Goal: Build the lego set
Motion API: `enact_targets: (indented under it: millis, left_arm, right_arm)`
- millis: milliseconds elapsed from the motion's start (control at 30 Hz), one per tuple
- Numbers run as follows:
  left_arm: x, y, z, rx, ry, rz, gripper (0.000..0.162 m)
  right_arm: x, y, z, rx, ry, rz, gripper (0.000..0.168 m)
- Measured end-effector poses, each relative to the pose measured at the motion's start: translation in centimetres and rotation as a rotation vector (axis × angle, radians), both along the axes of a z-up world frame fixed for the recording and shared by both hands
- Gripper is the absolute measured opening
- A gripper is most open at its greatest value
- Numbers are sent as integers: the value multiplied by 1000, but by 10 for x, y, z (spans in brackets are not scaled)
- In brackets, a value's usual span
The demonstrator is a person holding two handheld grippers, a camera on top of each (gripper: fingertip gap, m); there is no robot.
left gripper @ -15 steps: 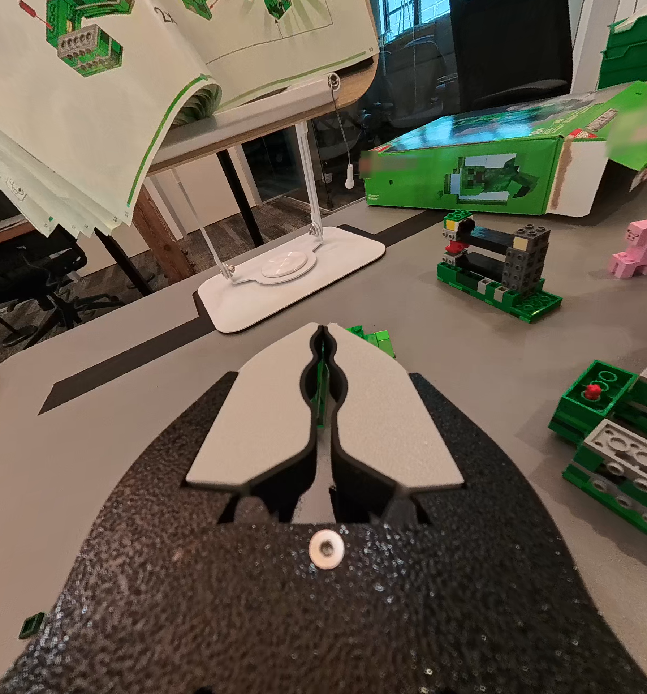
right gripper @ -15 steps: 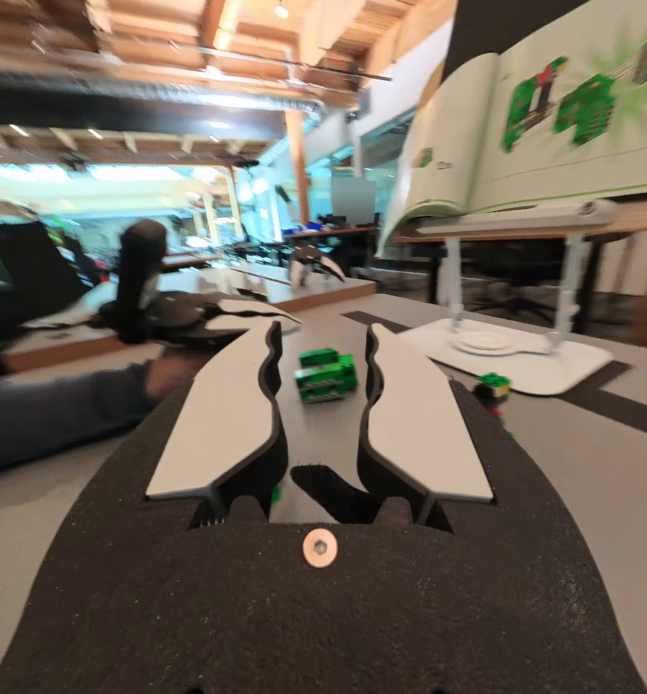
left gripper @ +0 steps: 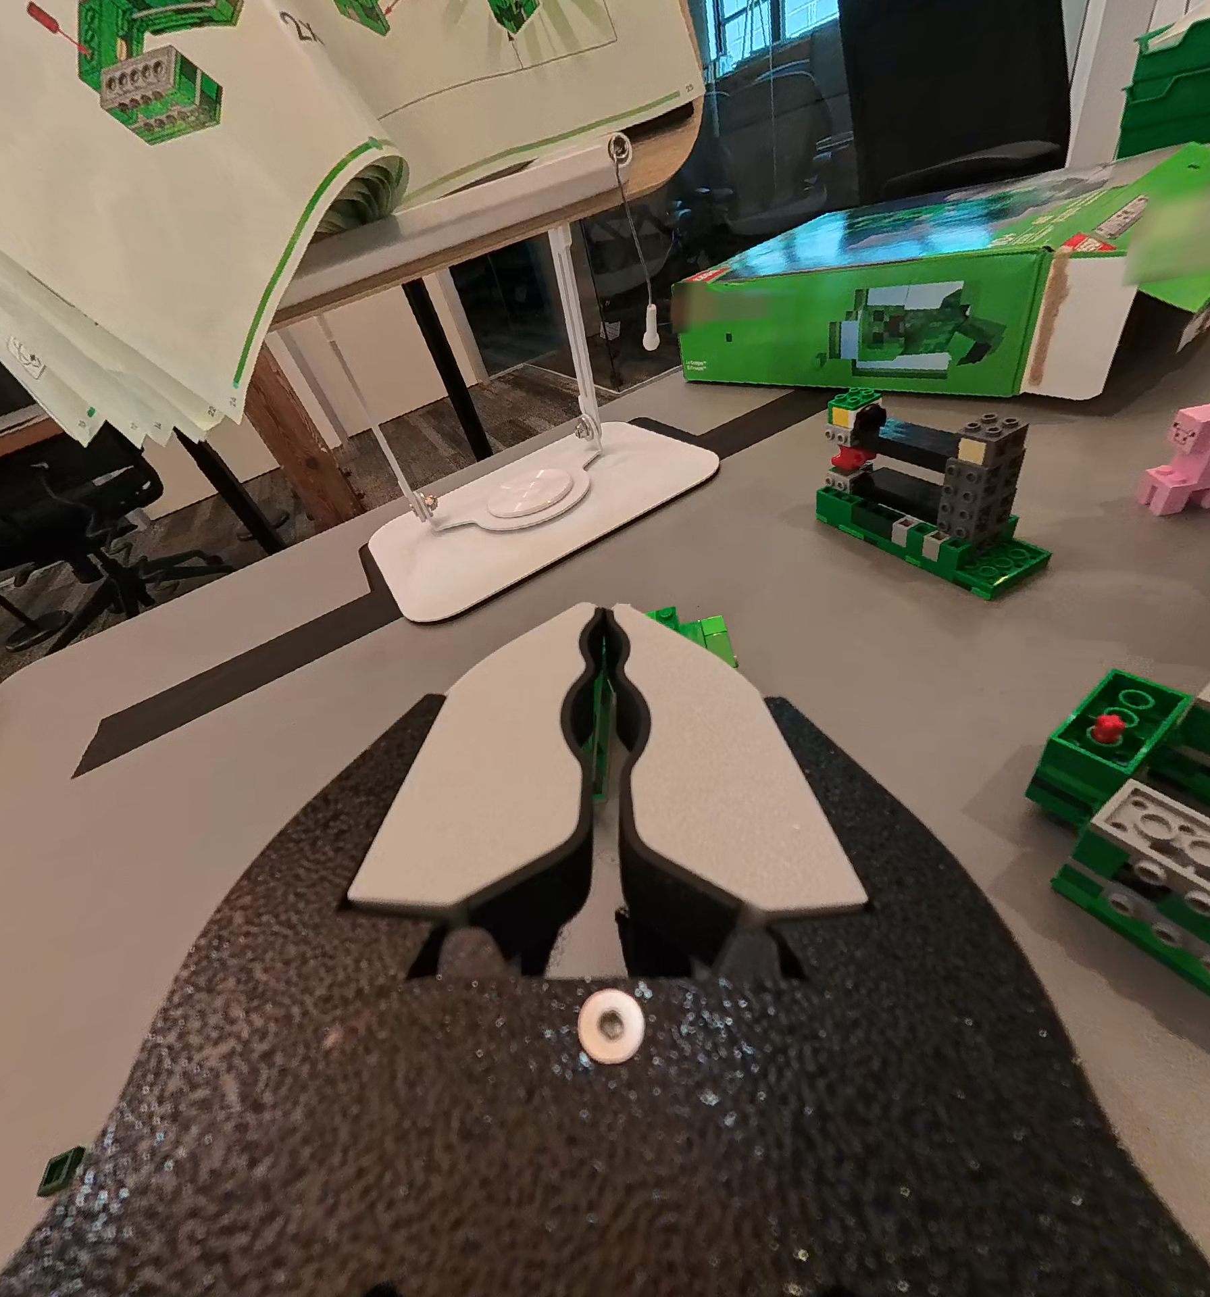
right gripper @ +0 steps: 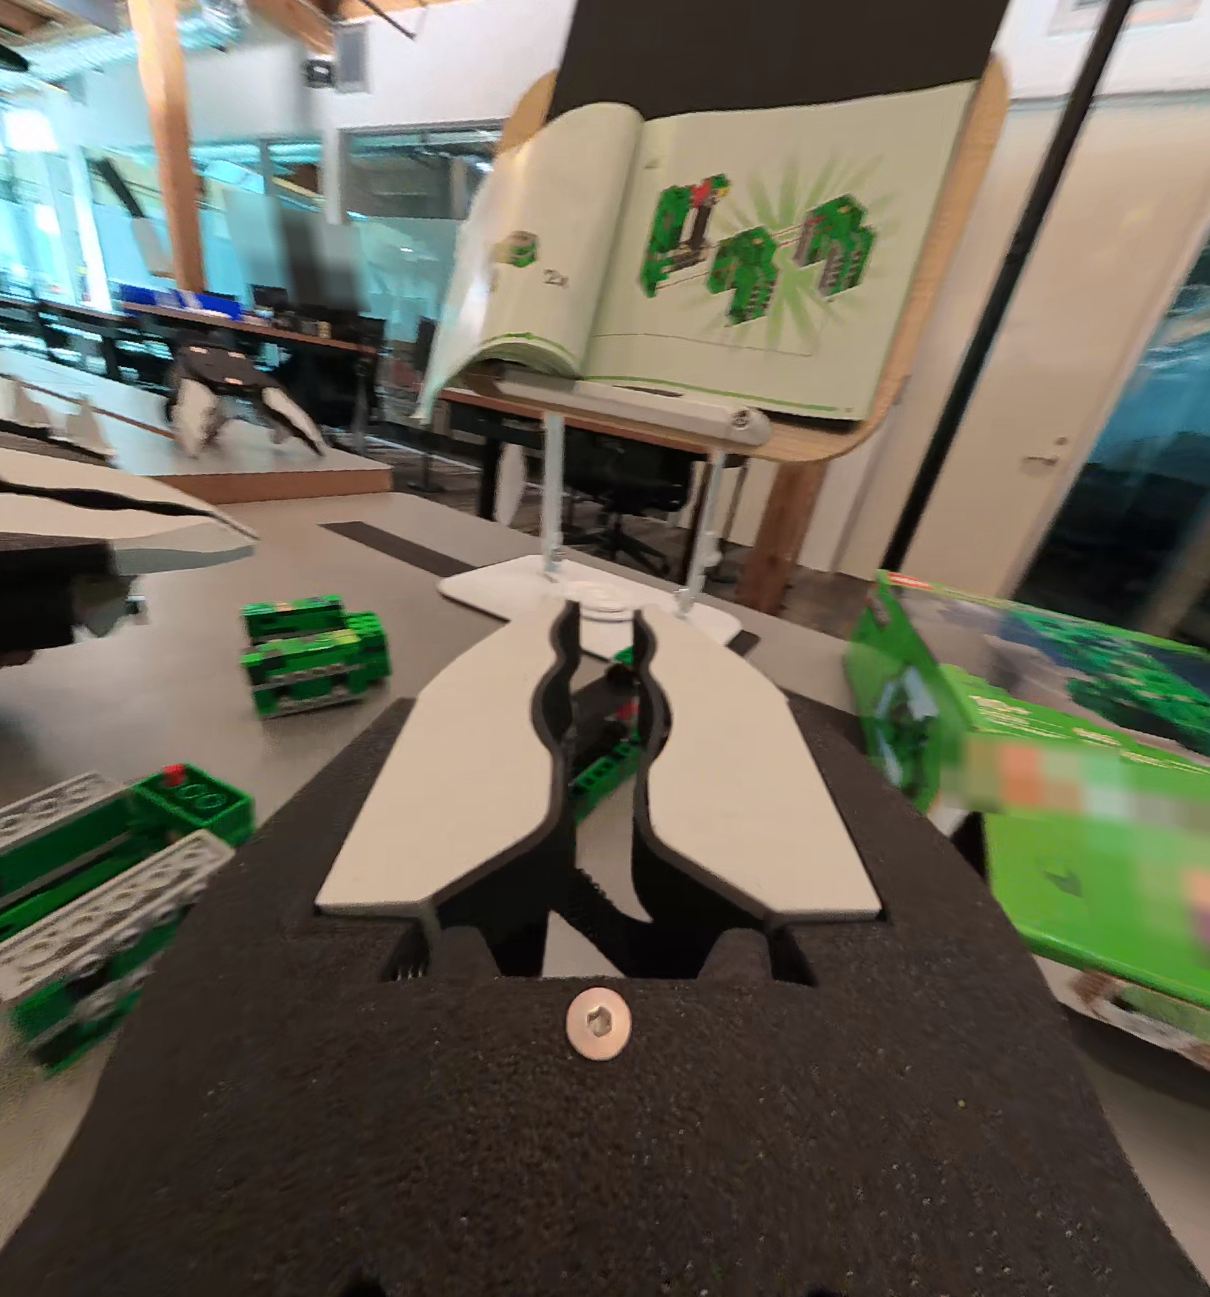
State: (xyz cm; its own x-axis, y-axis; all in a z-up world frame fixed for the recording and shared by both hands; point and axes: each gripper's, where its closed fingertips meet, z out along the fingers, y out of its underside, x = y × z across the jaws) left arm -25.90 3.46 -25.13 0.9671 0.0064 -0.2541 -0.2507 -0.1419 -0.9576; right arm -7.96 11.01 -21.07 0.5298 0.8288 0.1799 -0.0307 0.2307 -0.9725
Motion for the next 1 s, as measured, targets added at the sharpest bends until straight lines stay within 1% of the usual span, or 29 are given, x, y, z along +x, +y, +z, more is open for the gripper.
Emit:
enact_targets:
  millis: [33, 67, 133, 333, 400, 467, 567, 667, 767, 833, 900, 1000]
  left_arm:
    - [0, 0, 0, 0, 1, 0, 0]
    - [0, 0, 0, 0, 1, 0, 0]
    - [0, 0, 0, -1, 2, 0, 0]
    - [0, 0, 0, -1, 4, -1, 0]
    - [1, 0, 0, -2, 5, -1, 0]
    - [1, 0, -1, -3, 7, -2, 0]
    - [1, 0, 0, -2, 7, -2, 0]
    - [1, 0, 0, -2, 9, -2, 0]
    - [1, 0, -1, -3, 11, -2, 0]
    - [1, -1, 0, -3, 13, -2, 0]
    - [1, 0, -1, -4, 14, -2, 0]
    - [1, 0, 0, -3, 13, -2, 0]
  right_arm:
    - [4, 4, 2, 29, -2, -50, 5]
    - [8, 6, 4, 58, -6, -93, 0]
    - [12, 8, 7, 99, -21, -143, 0]
    - [16, 11, 8, 145, -52, -213, 0]
    - [17, 13, 7, 160, -77, -240, 0]
    - [20, 17, 6, 190, -125, -303, 0]
    - [26, 21, 9, 353, -262, -461, 0]
    - [22, 18, 9, 509, -397, -544, 0]
    - [15, 12, 10, 590, -462, -564, 0]
    - [11, 9, 8, 612, -483, -550, 0]
    - [9, 9, 7, 611, -486, -541, 0]
    - [11, 12, 4, 555, -464, -523, 0]
